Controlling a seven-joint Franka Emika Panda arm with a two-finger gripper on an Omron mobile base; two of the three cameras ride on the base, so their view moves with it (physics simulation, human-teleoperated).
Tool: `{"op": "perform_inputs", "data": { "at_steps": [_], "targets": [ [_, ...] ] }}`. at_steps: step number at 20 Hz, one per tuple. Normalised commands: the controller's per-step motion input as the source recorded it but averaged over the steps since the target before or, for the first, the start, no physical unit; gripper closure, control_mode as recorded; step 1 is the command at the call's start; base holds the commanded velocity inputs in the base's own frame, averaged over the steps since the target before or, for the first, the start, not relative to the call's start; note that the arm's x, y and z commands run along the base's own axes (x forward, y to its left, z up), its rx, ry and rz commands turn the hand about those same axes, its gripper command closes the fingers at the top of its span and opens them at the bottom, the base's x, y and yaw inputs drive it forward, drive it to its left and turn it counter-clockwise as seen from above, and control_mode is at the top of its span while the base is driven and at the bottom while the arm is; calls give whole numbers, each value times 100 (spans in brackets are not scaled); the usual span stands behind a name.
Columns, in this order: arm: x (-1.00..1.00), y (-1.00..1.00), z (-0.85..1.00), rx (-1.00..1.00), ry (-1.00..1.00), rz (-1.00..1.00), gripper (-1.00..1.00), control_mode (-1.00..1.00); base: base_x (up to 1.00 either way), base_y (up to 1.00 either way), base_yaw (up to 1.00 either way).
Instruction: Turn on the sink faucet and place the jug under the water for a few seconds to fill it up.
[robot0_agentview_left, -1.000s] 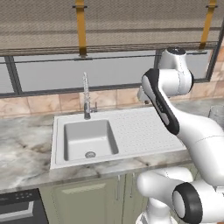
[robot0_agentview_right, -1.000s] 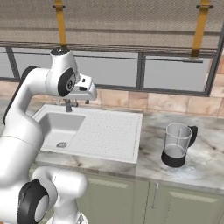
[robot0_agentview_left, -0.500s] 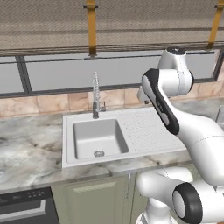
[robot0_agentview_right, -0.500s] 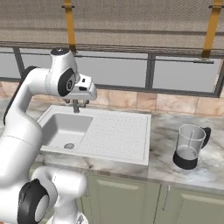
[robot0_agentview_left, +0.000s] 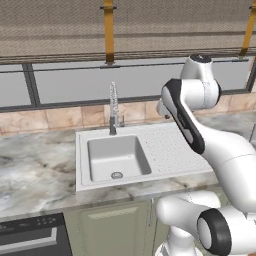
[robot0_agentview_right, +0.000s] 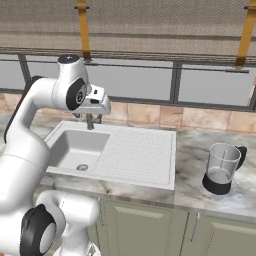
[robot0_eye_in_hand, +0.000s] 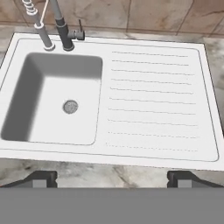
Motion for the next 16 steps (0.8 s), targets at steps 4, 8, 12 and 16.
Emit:
{"op": "perform_inputs", "data": {
  "at_steps": [4, 8, 12, 16],
  "targets": [
    [45, 0, -60, 0, -23, 0, -100, -100, 0, 0, 0],
    [85, 0, -83, 0, -29, 8, -100, -100, 0, 0, 0],
    [70, 0, -72, 0, -42, 22, -100, -100, 0, 0, 0],
    [21, -2, -40, 0, -42, 25, -100, -100, 0, 0, 0]
  ]
}}
